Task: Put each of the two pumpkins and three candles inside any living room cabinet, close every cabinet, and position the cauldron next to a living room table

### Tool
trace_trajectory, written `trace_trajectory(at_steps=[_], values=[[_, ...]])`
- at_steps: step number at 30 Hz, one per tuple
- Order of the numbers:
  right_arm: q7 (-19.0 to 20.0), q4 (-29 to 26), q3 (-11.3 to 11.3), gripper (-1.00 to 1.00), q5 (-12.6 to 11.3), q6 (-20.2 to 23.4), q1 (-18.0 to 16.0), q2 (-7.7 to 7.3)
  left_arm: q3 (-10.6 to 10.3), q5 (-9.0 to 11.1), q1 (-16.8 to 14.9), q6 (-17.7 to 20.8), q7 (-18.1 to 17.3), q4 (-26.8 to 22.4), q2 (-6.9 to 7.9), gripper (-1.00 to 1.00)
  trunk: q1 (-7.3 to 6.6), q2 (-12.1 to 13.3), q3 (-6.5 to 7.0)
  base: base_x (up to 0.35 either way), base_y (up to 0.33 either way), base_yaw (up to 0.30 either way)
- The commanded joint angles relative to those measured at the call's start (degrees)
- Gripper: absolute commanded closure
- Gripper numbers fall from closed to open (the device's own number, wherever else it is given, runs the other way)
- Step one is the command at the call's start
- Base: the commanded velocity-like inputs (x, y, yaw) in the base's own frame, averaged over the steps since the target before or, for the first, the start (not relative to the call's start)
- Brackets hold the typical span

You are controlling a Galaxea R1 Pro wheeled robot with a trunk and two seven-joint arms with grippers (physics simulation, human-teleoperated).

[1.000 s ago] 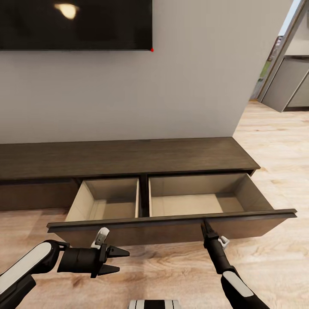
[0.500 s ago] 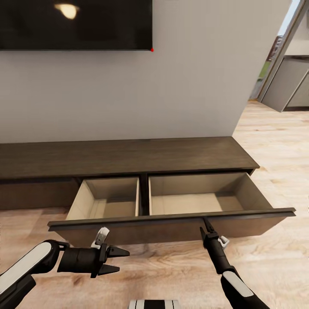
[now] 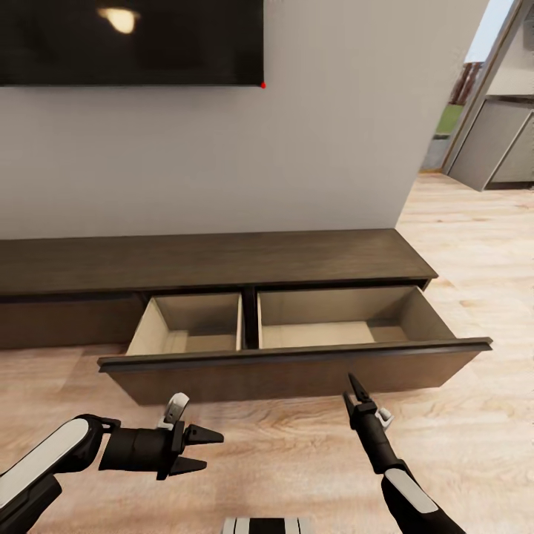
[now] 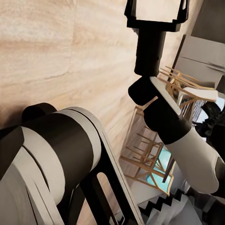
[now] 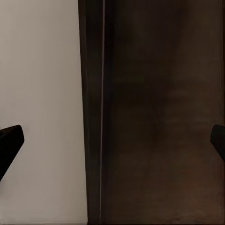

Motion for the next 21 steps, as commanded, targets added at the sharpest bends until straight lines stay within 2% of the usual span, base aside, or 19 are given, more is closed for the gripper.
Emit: trace_trajectory(at_steps=[1, 6, 8, 12, 14, 17, 19, 21], values=[[0.2, 0.0, 0.3, -1.0, -0.6, 0.9, 0.0, -0.06, -0.1, 0.6, -0.1, 0.0, 0.5, 0.0, 0.04, -1.0, -0.02, 0.0, -0.04, -0.119, 0.0, 0.0], [-1.5, 0.0, 0.3, -1.0, -0.6, 8.2, 0.0, -0.2, 0.1, 0.6, 0.0, -0.1, 0.5, -0.1, -0.02, -1.0, -0.02, 0.0, -0.04, -0.08, 0.0, 0.0], [-6.1, 0.0, 0.3, -1.0, -0.6, 14.6, 0.0, -0.23, 0.3, 0.6, -0.1, -0.1, 0.6, 0.1, -0.04, -1.0, -0.24, 0.4, 0.14, -0.015, 0.0, 0.0], [-13.6, 0.0, 0.1, -1.0, -0.9, 22.4, 0.0, -0.32, 0.5, 0.6, -0.1, -0.1, 0.6, 0.6, -0.05, -1.0, -1.12, 2.0, 0.86, -0.004, 0.0, 0.0], [-15.9, 0.0, -0.1, -1.0, -1.1, 25.8, 0.0, -0.54, 0.5, 0.5, -0.1, -0.1, 0.6, 0.6, -0.05, -1.0, -1.56, 2.8, 1.22, -0.001, 0.0, 0.0], [-17.1, -0.4, 0.1, -1.0, -0.7, 31.7, 0.0, -0.92, 0.3, 0.5, -0.1, -0.1, 0.7, 0.7, 0.02, -1.0, -2.22, 4.0, 1.75, 0.0, 0.0, 0.0], [-17.3, -0.4, 0.2, -1.0, -0.5, 35.6, 0.0, -1.94, 0.1, 0.4, -0.1, -0.1, 1.0, 0.7, 0.03, -1.0, -2.66, 4.8, 2.11, 0.0, 0.0, 0.0], [-17.0, -0.1, 0.3, -1.0, -0.4, 37.5, 0.0, -3.92, 0.0, 0.2, -0.1, -0.1, 1.1, 0.7, 0.04, -1.0, -3.1, 5.6, 2.47, 0.0, 0.0, 0.0]])
